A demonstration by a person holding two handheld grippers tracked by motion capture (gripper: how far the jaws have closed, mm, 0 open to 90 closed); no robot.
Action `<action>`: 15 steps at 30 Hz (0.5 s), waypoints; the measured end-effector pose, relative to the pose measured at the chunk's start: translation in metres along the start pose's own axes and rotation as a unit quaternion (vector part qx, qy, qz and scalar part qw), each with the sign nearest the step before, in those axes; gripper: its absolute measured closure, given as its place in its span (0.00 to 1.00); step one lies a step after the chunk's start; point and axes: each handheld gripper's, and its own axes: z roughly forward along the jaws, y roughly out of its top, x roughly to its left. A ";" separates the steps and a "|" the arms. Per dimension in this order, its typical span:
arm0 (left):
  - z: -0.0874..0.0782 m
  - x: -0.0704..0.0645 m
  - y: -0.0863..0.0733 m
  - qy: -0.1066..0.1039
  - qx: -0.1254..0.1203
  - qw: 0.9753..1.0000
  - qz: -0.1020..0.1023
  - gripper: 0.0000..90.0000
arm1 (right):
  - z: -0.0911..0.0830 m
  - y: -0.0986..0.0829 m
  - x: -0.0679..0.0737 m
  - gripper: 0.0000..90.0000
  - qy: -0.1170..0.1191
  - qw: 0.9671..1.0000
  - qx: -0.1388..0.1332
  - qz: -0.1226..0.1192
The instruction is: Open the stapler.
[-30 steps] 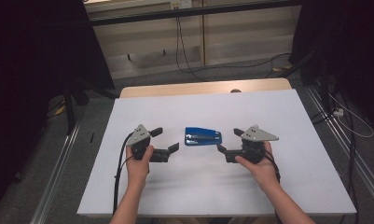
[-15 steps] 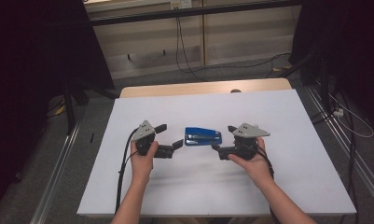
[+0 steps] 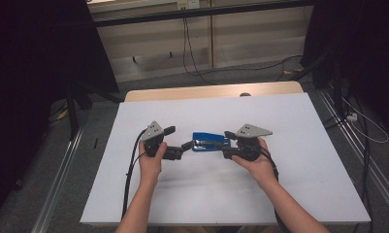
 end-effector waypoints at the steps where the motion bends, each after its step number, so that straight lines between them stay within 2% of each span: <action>1: 0.000 0.001 0.000 0.000 0.000 1.000 -0.001 0.04 | 0.001 0.000 0.001 0.58 0.004 1.000 0.003 -0.001; 2: 0.001 0.001 -0.001 0.001 0.000 1.000 -0.002 0.04 | 0.001 0.000 0.001 0.58 0.004 1.000 0.003 -0.001; 3: 0.001 0.002 -0.001 0.002 -0.001 1.000 -0.003 0.03 | 0.005 0.000 0.002 0.64 0.026 0.999 0.020 -0.006; 4: 0.001 0.002 -0.001 0.002 -0.003 1.000 -0.006 0.03 | 0.006 0.001 0.003 0.69 0.028 0.999 0.028 -0.013; 6: 0.001 0.004 0.000 0.005 -0.005 1.000 -0.007 0.04 | 0.007 0.001 0.004 0.72 0.032 0.999 0.035 -0.017; 7: 0.001 0.005 0.000 0.008 -0.007 1.000 -0.008 0.04 | 0.011 0.002 0.005 0.75 0.039 0.998 0.038 -0.012; 8: 0.002 0.006 -0.001 0.010 -0.008 1.000 -0.009 0.04 | 0.011 0.002 0.005 0.75 0.039 0.998 0.038 -0.012; 9: 0.002 0.007 -0.001 0.013 -0.008 1.000 -0.010 0.04 | 0.012 0.002 0.005 0.79 0.035 0.998 0.042 -0.014; 10: 0.003 0.008 -0.002 0.016 -0.006 1.000 -0.009 0.04 | 0.016 0.003 0.006 0.83 0.046 0.998 0.043 -0.009; 13: 0.005 0.010 -0.004 0.021 0.004 1.000 -0.007 0.04 | 0.019 0.002 0.006 0.87 0.051 0.998 0.046 -0.003; 14: 0.006 0.012 -0.005 0.022 0.008 1.000 -0.009 0.04 | 0.023 0.002 0.005 0.94 0.060 0.997 0.056 0.002; 15: 0.006 0.013 -0.005 0.026 0.012 1.000 -0.010 0.04 | 0.023 0.002 0.005 0.94 0.060 0.997 0.056 0.002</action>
